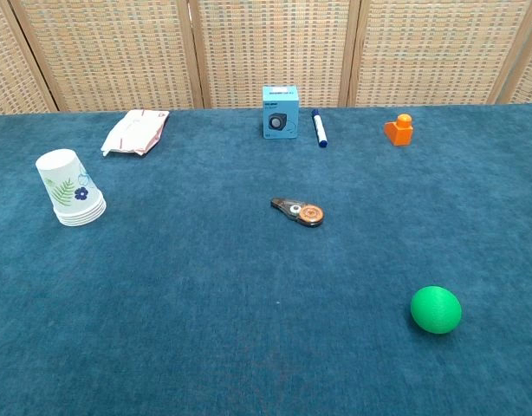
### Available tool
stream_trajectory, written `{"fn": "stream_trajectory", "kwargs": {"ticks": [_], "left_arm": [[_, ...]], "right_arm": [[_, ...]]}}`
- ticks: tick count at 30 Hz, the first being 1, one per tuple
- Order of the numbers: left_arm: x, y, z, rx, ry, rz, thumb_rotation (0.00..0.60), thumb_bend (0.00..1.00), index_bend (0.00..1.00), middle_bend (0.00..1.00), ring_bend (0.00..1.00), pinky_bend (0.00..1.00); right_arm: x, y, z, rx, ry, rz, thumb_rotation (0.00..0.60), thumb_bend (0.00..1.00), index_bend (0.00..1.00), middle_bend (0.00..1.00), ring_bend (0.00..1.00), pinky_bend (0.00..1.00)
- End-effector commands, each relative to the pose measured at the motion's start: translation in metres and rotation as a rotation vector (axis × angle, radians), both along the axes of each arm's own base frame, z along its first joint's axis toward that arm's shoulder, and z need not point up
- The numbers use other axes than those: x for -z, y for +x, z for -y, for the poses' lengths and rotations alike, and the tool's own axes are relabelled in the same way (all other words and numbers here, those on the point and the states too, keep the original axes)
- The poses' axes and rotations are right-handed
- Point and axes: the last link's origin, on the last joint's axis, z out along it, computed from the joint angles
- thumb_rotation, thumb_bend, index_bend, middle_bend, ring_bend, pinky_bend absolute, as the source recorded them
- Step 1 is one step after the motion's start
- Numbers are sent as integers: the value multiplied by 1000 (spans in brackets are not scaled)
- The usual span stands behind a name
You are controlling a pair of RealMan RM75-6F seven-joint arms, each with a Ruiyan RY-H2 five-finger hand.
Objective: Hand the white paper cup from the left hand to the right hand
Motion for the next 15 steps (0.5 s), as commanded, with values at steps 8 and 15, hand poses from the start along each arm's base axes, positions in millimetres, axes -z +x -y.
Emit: {"fn": "stream_trajectory", "kwargs": {"ticks": [8,15], "left_arm": [[6,7,-56,56,-74,39,600,92,0,0,0,0],[17,33,-133,160,-170,-61,600,97,0,2,23,156]], "right_arm": [[-2,-2,3,7,-18,-5,600,0,0,0,0,0],[1,-9,10,50,-18,-25,600,0,0,0,0,0]]}}
